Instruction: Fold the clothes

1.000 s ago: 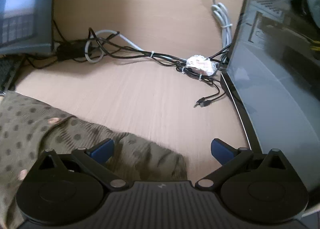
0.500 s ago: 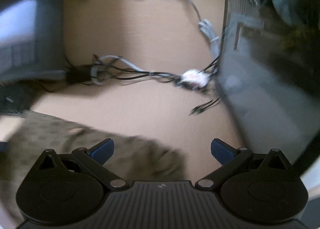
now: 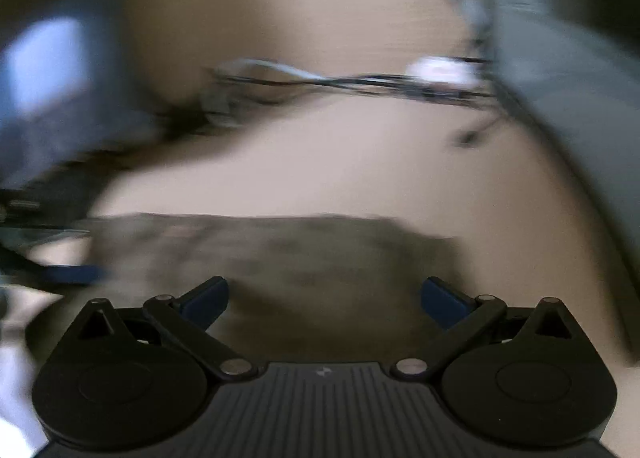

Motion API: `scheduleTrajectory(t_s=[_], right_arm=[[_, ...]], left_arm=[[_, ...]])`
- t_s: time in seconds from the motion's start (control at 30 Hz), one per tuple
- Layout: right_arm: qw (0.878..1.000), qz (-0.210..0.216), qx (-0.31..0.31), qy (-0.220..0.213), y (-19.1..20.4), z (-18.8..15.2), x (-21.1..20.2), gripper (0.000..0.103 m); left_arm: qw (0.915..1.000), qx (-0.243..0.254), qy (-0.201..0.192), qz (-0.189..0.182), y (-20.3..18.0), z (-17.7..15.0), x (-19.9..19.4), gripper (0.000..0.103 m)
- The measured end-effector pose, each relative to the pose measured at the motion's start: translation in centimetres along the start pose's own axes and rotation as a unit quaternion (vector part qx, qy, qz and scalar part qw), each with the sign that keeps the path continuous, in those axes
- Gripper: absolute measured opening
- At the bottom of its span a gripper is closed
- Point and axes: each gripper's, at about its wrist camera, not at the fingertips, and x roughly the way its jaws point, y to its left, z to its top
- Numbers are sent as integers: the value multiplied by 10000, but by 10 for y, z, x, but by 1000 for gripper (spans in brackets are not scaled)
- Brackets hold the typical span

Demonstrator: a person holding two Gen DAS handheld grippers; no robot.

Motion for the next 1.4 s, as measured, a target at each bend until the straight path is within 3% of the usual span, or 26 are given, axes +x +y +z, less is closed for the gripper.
scheduleTrajectory(t_s=[0.13,0.2,0.3,0.47,0.57,0.77,0.87,1.03,1.13,1.17,1.3,1.4], right_arm=[[10000,-8,28,-14,-5,4,2,103],[10000,34,50,-12,-6,7,5,103],[9983,563,157,83,1,12,23,103],[9967,599,59,552,0,-6,53,100],[9970,523,-45,577,-7,-26,34,99],[9966,-86,-476,672,5,-72,-16,101],[9960,-303,-253,807,20,-85,-37,103],[9952,446,-113,858,34,-85,-68,103],[9982,62,-391,444,26,-72,-87,103],[9978,-264,-494,355,20,-68,-88,103],[9846,-1474,-859,379,2,-67,-65,103],[9788,-1654,-1039,622,3,-82,-52,103]], left_arm=[[9998,121,-58,109,-16,-8,-24,103],[9998,129,4,-158,-22,-19,-37,103],[9982,-70,358,-468,-23,-41,-38,103],[9973,-91,712,-161,-15,-52,-8,103],[9976,79,682,-101,-18,-37,12,103],[9937,936,612,63,-56,-9,72,103],[9918,1144,574,37,-79,-5,97,103],[9907,1184,612,-287,-91,-18,76,103],[9887,1169,737,-583,-88,-33,55,103],[9881,1140,804,-655,-85,-38,51,103],[9894,1001,938,-472,-76,-43,67,103],[9908,913,961,-263,-70,-40,82,103]])
